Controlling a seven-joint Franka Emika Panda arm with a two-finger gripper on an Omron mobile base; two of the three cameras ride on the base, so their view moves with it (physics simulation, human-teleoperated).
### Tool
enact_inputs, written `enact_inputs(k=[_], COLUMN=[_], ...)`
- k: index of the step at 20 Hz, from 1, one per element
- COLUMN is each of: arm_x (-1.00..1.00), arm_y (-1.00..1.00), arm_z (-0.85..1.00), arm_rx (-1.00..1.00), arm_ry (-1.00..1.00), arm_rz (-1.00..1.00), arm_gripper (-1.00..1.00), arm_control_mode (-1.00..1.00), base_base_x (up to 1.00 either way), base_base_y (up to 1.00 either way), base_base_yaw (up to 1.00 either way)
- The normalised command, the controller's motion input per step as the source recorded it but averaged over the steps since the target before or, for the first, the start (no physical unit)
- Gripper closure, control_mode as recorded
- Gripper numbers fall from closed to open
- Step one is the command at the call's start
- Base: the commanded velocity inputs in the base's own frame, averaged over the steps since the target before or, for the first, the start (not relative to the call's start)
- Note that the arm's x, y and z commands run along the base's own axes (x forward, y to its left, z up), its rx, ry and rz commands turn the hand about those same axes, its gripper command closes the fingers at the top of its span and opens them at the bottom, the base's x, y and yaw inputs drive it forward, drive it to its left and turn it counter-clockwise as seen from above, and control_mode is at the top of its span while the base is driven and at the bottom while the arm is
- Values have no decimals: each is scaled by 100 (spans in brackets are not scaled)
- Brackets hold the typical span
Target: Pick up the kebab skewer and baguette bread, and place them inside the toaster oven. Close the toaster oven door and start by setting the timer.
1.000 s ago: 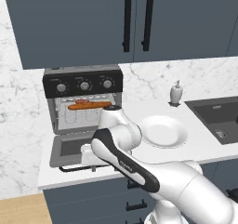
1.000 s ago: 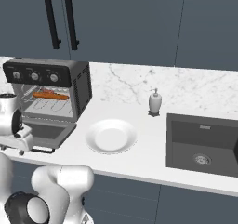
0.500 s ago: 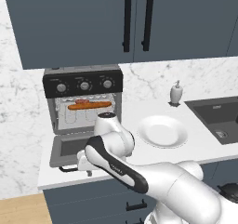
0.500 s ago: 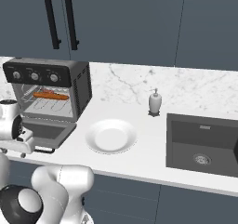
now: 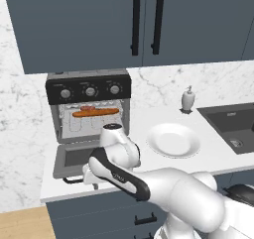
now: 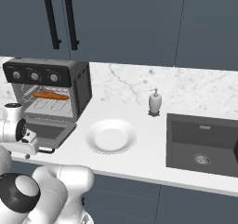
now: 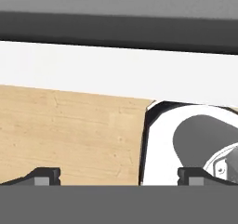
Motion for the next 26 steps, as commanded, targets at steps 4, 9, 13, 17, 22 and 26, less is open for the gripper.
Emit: enact_inputs(k=[4,9,13,17,22,26], arm_x=[16,31,27,25,21,20], arm_y=[0,0,0,0,0,0], arm_z=[-21,-22,-17,-20,-13,-10], arm_rx=[0,0,0,0,0,0], arm_ry=[0,0,0,0,0,0], arm_rz=[4,2,2,2,2,1], arm_gripper=[-100,-100,-100,-100,-100,-100], arm_control_mode=[-100,-100,-100,-100,-100,-100], base_base_x=[0,0,0,0,0,0], base_base_y=[0,0,0,0,0,0], base_base_yaw=[0,0,0,0,0,0])
